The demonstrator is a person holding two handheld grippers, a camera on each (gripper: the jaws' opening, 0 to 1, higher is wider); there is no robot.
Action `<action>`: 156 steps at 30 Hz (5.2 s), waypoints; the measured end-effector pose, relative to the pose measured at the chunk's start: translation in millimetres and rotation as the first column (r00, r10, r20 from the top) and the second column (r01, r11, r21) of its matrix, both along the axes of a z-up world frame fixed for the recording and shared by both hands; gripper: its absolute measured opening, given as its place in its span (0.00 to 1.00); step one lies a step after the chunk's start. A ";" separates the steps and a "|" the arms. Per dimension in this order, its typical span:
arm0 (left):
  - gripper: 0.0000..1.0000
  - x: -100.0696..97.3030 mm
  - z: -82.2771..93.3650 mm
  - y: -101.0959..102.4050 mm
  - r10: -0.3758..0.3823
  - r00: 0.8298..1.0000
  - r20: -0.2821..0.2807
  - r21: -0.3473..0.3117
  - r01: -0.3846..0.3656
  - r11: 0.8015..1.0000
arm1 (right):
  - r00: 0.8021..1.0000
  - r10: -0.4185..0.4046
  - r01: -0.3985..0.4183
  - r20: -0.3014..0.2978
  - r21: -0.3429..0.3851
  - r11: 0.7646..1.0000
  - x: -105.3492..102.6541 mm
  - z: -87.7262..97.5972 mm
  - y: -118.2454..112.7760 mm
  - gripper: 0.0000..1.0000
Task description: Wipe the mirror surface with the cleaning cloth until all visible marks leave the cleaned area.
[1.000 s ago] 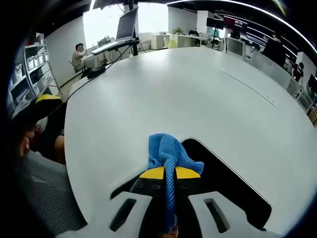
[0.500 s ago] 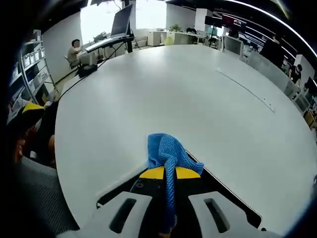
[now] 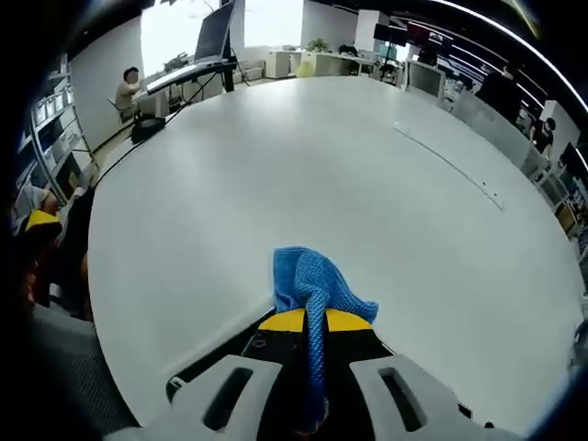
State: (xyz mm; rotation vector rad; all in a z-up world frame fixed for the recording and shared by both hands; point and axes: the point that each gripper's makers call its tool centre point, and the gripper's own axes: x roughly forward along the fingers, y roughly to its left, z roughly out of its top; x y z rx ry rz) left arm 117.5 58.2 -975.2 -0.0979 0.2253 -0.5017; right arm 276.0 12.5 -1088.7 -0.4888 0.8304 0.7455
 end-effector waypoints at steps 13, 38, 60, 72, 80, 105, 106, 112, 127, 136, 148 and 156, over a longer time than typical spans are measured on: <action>0.88 0.2 -0.4 1.0 0.005 1.000 0.003 -0.002 -0.005 1.000 | 1.000 -0.013 0.014 -0.016 0.013 1.000 0.4 -0.8 -1.5 0.00; 0.89 -0.3 -1.5 1.1 0.002 1.000 -0.003 0.003 -0.002 1.000 | 0.996 -0.077 0.079 -0.040 0.046 0.996 -2.7 0.1 -36.9 0.00; 0.89 -1.0 1.7 0.4 0.005 1.000 0.003 0.001 -0.005 1.000 | 0.992 -0.122 0.124 -0.040 0.065 0.990 -7.5 2.4 -49.4 0.00; 0.89 -0.8 1.6 -1.4 -0.004 1.000 0.001 0.003 0.004 1.000 | 0.998 -0.055 0.055 -0.014 0.015 0.998 -17.7 3.0 -48.0 0.00; 0.88 -0.8 2.1 -1.8 -0.005 1.000 0.002 0.001 0.005 1.000 | 0.998 -0.052 0.053 -0.025 0.043 0.998 -28.6 3.2 -48.2 0.00; 0.88 -0.1 0.7 -0.7 -0.004 1.000 0.002 0.000 0.004 1.000 | 0.999 0.034 -0.030 -0.042 0.085 0.996 -69.8 3.4 -46.3 0.00; 0.88 0.0 0.8 -0.7 -0.003 1.000 0.002 0.000 0.003 1.000 | 0.998 0.037 -0.033 -0.044 0.084 0.996 -71.5 3.4 -46.2 0.00; 0.87 0.0 0.6 -0.5 -0.002 1.000 0.001 0.000 0.002 1.000 | 0.996 0.070 -0.066 -0.050 0.084 0.994 -85.2 3.4 -45.6 0.00; 0.87 -0.1 -1.8 0.1 -0.002 1.000 -0.007 0.006 0.002 1.000 | 0.989 0.138 -0.133 -0.056 0.095 0.987 -122.7 3.9 -42.4 0.00; 0.87 -0.6 -2.8 0.0 -0.004 1.000 -0.012 0.009 0.004 1.000 | 0.985 0.163 -0.156 -0.059 0.099 0.983 -134.9 4.5 -42.8 0.00; 0.87 -0.7 -2.7 0.7 0.000 1.000 -0.011 0.012 0.000 1.000 | 0.985 0.152 -0.142 -0.081 0.118 0.983 -139.9 5.0 -43.3 0.00; 0.87 -0.4 -2.5 0.7 0.002 1.000 -0.010 0.012 -0.002 1.000 | 0.985 0.154 -0.144 -0.078 0.123 0.982 -140.2 5.1 -43.6 0.00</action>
